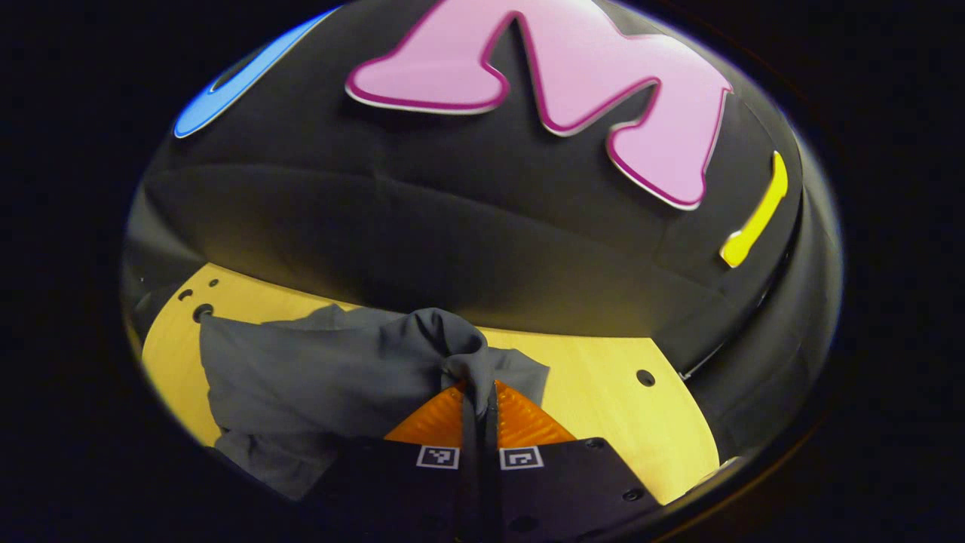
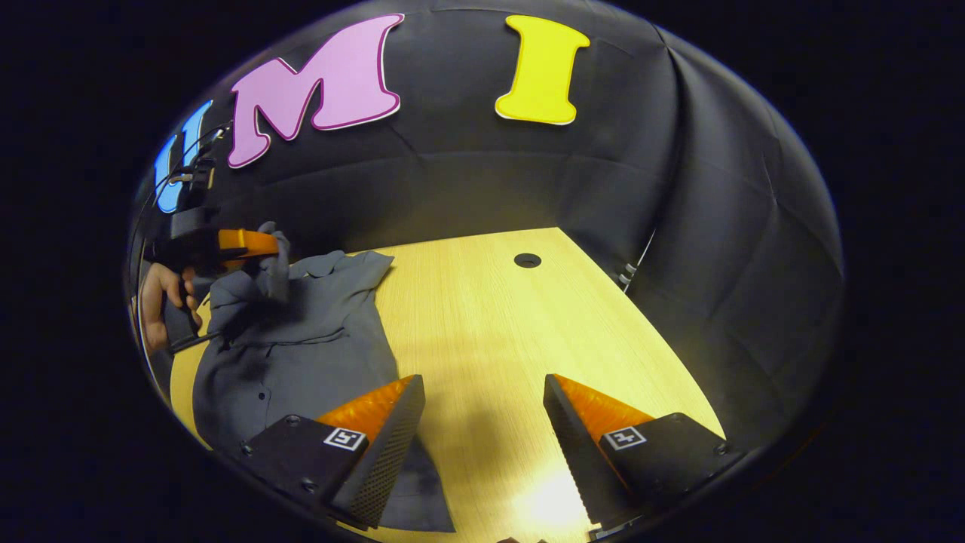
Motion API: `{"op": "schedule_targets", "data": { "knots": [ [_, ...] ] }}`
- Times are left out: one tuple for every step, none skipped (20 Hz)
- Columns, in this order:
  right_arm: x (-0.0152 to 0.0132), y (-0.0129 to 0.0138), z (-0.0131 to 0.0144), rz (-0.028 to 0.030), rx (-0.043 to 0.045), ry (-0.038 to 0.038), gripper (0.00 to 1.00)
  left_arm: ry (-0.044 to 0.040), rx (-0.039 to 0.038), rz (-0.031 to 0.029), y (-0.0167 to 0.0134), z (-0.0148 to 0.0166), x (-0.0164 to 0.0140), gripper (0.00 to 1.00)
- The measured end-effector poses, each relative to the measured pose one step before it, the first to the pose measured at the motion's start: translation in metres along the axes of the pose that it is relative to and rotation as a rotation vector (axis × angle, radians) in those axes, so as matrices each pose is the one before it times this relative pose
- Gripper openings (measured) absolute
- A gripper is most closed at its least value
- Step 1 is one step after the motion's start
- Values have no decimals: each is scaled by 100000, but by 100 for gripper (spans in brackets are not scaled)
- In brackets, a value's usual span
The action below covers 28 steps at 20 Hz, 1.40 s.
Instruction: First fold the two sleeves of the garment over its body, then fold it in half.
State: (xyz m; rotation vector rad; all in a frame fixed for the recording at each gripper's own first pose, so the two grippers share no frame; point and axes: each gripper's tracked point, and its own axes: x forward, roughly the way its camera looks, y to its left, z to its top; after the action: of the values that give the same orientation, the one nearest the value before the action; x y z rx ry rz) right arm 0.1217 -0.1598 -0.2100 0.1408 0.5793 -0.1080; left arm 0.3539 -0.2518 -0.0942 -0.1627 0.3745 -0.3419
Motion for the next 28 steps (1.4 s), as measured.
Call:
{"op": "schedule_targets", "data": {
  "knots": [
    [-18,-25,-143,-34,-309,235,98,920,473,-1729,-720,-602,483,5],
    [-35,141,28,303,-231,102,98,1111,-92,-1833,-928,-419,429,5],
    [-38,97,26,236,-32,-530,98,800,97,-1395,-866,-450,581,5],
    [-82,118,-1,476,-287,-252,98,871,777,-670,-544,-347,343,6],
    [-83,76,-199,137,-497,116,98,1464,1399,-19,-258,-677,388,5],
    [9,20,-178,334,-291,357,98,1333,1896,463,-78,-558,271,6],
    [-1,85,-99,234,51,250,98,1514,1395,-290,-400,-547,341,7],
    [-6,16,-111,258,238,-74,98,1547,287,-1564,-426,-344,174,12],
    [101,98,-80,-7,91,-61,98,835,-161,-868,-296,-218,-204,14],
    [-17,54,-185,143,-141,250,98,-493,-442,-1129,-241,54,-257,15],
    [-37,161,-226,274,-329,320,98,-1006,-272,-825,-83,-30,-36,21],
    [-20,108,-123,327,-403,130,98,-914,-56,259,193,274,-478,39],
    [-42,164,-152,379,-393,130,98,-848,-137,1235,537,20,-660,50],
    [-42,261,-79,685,-241,-167,98,-723,-238,442,277,-46,-693,62],
    [-11,352,-126,777,-233,116,98,-1018,128,810,446,210,-990,73],
    [-92,392,-114,941,-194,122,98,-955,1065,1490,739,149,-1169,85],
    [4,522,-206,938,-189,276,98,-809,1659,1417,905,-197,-1278,96],
    [-88,486,-156,1100,-83,130,98,-579,1884,1869,1079,-202,-1296,96],
    [-126,525,-177,1094,-221,-42,98,-88,1516,1932,1224,-396,-1674,96],
    [-71,521,-335,1046,-527,367,98,606,560,1386,1189,-649,-1614,96],
    [-39,499,-409,924,-663,582,98,1172,93,940,1132,-920,-1647,96],
    [-120,568,-583,1152,-624,992,98,1510,123,1282,1276,-1047,-1679,96],
    [-102,633,-735,1221,-534,1326,98,1395,429,2392,1598,-1235,-1571,96],
    [-170,550,-895,859,-674,1747,98,1346,253,2944,1729,-1359,-1599,96],
    [5,473,-891,697,-825,1710,98,1643,63,3023,1837,-1537,-1520,96],
    [-157,378,-845,175,-792,1476,98,1837,-102,3204,1893,-1520,-1298,96],
    [-72,63,-602,-514,-921,718,98,2159,-473,4036,2005,-1746,-1190,96],
    [-22,42,-600,-712,-1089,567,98,2309,-806,4190,1961,-1676,-1188,96]
  ]
}}
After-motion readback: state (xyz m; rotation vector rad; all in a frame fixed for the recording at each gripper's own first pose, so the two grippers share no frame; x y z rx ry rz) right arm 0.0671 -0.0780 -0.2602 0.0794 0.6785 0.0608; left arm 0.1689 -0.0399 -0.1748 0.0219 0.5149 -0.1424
